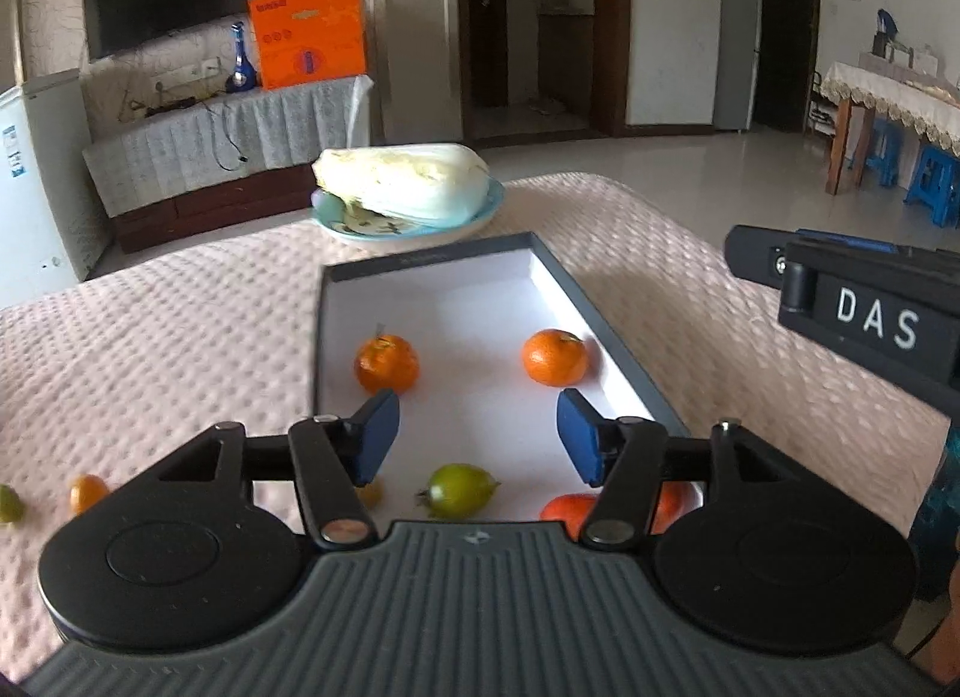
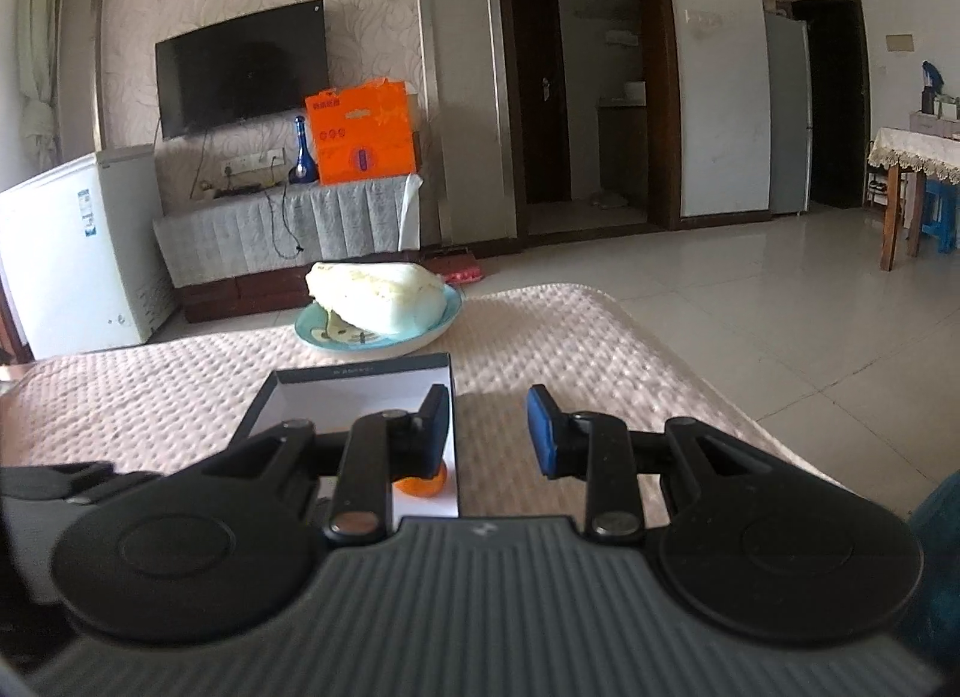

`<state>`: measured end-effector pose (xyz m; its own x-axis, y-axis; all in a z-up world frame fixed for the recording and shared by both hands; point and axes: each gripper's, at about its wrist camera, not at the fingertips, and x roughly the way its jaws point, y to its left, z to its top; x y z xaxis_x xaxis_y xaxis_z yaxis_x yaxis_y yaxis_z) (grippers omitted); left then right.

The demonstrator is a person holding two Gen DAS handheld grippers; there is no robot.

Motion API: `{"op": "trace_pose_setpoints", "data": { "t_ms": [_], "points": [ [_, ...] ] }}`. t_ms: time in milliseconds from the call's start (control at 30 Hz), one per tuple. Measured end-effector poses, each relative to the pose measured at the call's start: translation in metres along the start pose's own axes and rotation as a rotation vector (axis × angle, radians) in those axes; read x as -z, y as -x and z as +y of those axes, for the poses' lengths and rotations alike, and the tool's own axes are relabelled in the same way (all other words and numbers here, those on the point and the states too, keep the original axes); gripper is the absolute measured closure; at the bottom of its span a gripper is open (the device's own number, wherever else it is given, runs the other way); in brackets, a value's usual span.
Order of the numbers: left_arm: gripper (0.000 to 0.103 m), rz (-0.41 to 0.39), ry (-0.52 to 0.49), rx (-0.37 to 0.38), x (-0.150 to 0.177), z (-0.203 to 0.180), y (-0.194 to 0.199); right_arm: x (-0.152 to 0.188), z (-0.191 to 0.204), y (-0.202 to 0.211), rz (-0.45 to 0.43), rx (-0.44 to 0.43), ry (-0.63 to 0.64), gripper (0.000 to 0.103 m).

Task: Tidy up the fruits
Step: 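Move both open tools back over the remaining fruits, then close the right tool on the yellow-orange fruit while the left tool closes on the green lime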

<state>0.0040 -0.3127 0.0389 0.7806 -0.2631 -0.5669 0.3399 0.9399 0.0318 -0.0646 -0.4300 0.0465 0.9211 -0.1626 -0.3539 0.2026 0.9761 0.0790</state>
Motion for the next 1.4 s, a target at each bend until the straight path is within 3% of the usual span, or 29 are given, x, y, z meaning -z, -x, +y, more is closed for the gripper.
{"op": "trace_pose_setpoints", "data": {
  "t_ms": [267, 567, 833, 933, 1067, 1400],
  "points": [
    [0.039, -0.023, 0.082, -0.095, 0.015, 0.068, 0.043, 0.002, 0.033, 0.002, -0.021, -0.071, 0.011, 0.072],
    [0.039, -0.014, 0.184, -0.268, 0.045, 0.181, 0.069, 0.012, 0.120, -0.002, -0.003, -0.293, 0.102, 0.072],
    [0.039, 0.013, 0.291, -0.417, 0.077, 0.278, 0.081, 0.039, 0.201, -0.015, 0.123, -0.515, 0.209, 0.072],
    [0.039, 0.070, 0.300, -0.428, 0.091, 0.300, 0.071, 0.052, 0.228, -0.023, 0.182, -0.538, 0.280, 0.072],
    [0.039, 0.066, 0.318, -0.384, 0.093, 0.309, 0.063, 0.062, 0.245, -0.034, 0.235, -0.520, 0.298, 0.072],
    [0.040, 0.079, 0.339, -0.359, 0.094, 0.303, 0.037, 0.077, 0.265, -0.056, 0.264, -0.481, 0.334, 0.071]
  ]
}}
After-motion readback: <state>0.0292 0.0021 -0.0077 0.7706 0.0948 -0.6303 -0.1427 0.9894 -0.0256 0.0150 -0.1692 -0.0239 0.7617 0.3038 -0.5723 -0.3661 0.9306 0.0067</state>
